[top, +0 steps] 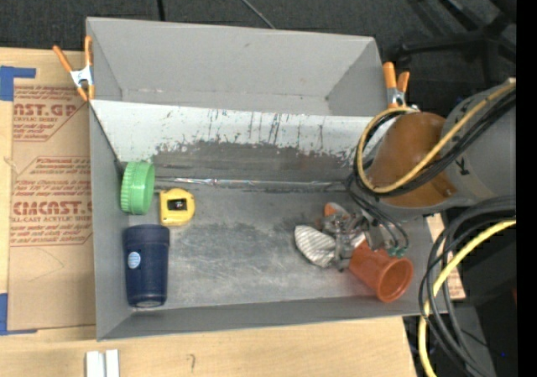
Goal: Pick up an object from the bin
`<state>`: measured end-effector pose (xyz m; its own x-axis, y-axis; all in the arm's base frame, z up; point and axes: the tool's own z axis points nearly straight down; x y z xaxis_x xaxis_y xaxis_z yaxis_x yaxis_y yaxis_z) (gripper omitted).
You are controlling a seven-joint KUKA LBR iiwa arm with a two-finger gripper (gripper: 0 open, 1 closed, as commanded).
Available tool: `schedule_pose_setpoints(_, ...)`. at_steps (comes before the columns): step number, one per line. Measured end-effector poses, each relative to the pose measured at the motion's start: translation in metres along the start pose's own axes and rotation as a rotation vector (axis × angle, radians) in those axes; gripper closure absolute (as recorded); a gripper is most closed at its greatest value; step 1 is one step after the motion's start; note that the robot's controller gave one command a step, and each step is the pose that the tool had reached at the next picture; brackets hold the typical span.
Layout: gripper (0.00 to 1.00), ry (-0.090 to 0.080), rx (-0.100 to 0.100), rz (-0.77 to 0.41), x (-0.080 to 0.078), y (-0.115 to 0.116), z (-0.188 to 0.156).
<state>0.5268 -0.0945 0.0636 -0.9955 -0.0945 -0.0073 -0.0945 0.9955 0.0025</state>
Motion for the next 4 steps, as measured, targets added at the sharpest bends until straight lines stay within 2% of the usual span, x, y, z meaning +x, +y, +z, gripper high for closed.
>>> schedule_pose_setpoints(2,1.00,0.003,0.000,0.000,0.001,0.000,-0.003)
schedule_pose_setpoints(3,1.00,0.011,-0.002,0.000,0.002,0.001,-0.017)
schedule_pose_setpoints(4,1.00,0.010,-0.001,0.000,0.002,0.001,-0.041)
